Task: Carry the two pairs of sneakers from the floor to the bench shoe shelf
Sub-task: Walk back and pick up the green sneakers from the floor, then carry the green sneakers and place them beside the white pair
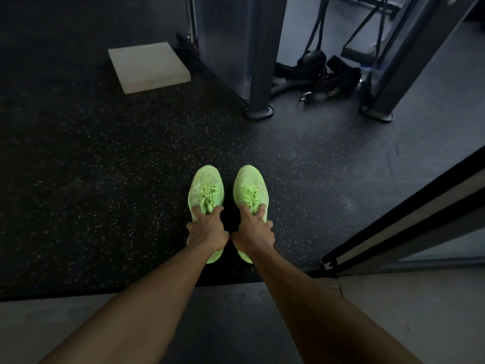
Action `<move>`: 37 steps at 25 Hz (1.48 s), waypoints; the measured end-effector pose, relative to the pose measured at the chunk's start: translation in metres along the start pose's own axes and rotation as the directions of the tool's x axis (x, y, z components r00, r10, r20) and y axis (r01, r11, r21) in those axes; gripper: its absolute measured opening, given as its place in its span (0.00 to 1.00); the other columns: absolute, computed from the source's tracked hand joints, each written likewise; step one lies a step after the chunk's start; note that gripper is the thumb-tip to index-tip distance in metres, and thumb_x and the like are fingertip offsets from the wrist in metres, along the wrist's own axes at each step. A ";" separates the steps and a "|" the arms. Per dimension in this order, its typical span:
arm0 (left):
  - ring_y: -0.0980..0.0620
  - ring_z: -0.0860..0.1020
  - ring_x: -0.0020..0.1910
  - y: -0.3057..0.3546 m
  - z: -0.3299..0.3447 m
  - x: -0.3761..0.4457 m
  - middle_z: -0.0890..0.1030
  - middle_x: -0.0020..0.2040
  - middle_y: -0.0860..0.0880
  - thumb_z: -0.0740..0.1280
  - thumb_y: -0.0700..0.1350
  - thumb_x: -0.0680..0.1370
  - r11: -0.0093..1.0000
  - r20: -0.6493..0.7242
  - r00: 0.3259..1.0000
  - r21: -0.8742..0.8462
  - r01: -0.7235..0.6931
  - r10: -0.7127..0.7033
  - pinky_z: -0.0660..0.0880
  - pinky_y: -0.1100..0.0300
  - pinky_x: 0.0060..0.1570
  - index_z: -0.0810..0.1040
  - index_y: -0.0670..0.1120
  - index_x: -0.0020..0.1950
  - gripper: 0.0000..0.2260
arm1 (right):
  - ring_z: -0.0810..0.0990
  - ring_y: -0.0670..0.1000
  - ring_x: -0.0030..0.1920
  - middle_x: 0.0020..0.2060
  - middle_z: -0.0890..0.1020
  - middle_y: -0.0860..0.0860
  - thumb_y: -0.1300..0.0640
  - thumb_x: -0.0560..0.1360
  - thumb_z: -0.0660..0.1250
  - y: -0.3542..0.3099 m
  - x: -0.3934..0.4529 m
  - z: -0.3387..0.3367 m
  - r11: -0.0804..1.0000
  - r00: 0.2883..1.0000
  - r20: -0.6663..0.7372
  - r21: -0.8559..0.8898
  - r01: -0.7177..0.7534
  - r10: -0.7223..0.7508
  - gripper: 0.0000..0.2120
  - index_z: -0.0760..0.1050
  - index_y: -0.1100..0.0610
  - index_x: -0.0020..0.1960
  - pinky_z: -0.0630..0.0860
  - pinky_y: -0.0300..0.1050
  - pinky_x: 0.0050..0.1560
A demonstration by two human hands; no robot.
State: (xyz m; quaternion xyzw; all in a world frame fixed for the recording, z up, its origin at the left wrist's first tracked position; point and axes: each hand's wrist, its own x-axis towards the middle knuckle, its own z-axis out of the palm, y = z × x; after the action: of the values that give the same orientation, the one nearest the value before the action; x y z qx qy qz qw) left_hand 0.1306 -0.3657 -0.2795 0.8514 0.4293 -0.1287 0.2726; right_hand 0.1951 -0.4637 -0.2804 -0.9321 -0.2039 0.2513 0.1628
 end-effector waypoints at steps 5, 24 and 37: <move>0.36 0.65 0.66 0.003 -0.014 -0.014 0.43 0.78 0.44 0.70 0.47 0.77 0.995 -0.210 0.974 0.057 -0.077 0.087 0.77 0.41 0.56 0.60 0.64 0.77 0.32 | 0.62 0.70 0.70 0.81 0.43 0.56 0.57 0.75 0.68 -0.006 -0.011 -0.017 0.995 0.977 -0.192 -0.053 0.081 -0.089 0.42 0.47 0.36 0.77 0.76 0.69 0.55; 0.32 0.61 0.72 0.093 -0.316 -0.134 0.42 0.80 0.42 0.71 0.43 0.77 0.963 -0.572 0.783 0.045 -0.267 0.244 0.74 0.33 0.60 0.59 0.62 0.77 0.33 | 0.63 0.69 0.70 0.81 0.46 0.60 0.58 0.79 0.64 -0.176 -0.125 -0.283 0.960 0.840 -0.466 -0.107 0.257 -0.277 0.38 0.46 0.39 0.80 0.76 0.67 0.56; 0.33 0.66 0.67 0.170 -0.617 -0.484 0.44 0.79 0.41 0.71 0.44 0.78 0.999 -0.269 0.963 0.049 0.015 -0.001 0.70 0.34 0.60 0.60 0.62 0.77 0.33 | 0.65 0.68 0.68 0.81 0.47 0.59 0.56 0.79 0.66 -0.315 -0.448 -0.571 0.988 0.950 -0.272 -0.067 0.139 -0.152 0.39 0.47 0.40 0.80 0.76 0.65 0.55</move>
State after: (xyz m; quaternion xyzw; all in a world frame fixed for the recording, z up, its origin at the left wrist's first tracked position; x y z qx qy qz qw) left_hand -0.0319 -0.4126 0.5050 0.8659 0.4623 -0.0238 0.1896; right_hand 0.0524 -0.5137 0.4960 -0.9440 -0.2532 0.1011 0.1861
